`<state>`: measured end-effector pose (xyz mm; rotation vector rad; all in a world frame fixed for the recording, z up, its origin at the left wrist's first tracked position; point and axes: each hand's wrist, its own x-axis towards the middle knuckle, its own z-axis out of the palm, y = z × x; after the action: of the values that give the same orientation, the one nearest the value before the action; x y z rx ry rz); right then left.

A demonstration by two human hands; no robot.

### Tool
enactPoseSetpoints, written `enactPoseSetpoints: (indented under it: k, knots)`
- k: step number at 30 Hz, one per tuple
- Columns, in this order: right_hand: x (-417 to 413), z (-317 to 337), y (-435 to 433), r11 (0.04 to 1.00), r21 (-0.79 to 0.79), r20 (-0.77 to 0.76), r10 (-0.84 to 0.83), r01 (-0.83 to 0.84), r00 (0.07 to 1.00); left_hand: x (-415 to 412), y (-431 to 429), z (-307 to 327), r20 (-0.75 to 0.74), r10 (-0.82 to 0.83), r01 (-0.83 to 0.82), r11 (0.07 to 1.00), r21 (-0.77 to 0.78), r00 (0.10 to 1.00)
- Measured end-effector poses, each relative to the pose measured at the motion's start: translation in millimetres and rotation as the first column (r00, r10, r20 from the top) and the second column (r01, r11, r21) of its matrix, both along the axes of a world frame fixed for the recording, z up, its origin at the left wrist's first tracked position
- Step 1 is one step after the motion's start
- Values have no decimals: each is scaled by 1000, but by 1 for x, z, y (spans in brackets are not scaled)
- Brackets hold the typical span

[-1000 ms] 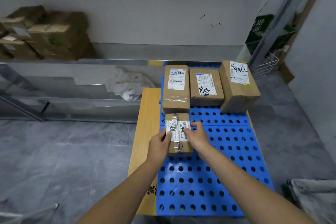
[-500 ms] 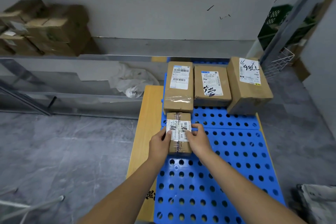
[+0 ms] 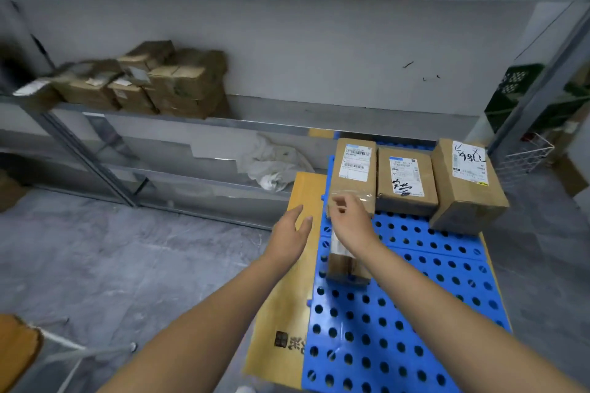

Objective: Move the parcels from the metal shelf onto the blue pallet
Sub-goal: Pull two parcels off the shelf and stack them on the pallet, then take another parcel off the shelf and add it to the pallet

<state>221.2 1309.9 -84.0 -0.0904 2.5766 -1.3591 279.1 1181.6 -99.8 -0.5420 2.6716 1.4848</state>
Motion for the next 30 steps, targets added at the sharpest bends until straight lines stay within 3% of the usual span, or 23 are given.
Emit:
enactPoseSetpoints:
  k: [6,12,20,25,30]
  knots:
    - [-17,78,-83,936,240,-207,309,-257,928,-1,-98,78,-129,-118,55,909,-412,985]
    - [-25,133,-184,859,375,-325,474,-349,818,10,-216,137,-156,-99,-24,772,-636,983]
    - [-24,153,-342,828,435,-312,507,-354,803,16,-377,167,-194,-50,-96,731,-675,980]
    - [-26,161,-423,802,490,-288,519,-342,805,10,-457,170,-149,-72,-53,714,-698,986]
    - [-27,159,-467,828,496,-361,470,-261,805,-3,-503,165,-124,-112,-8,711,-703,986]
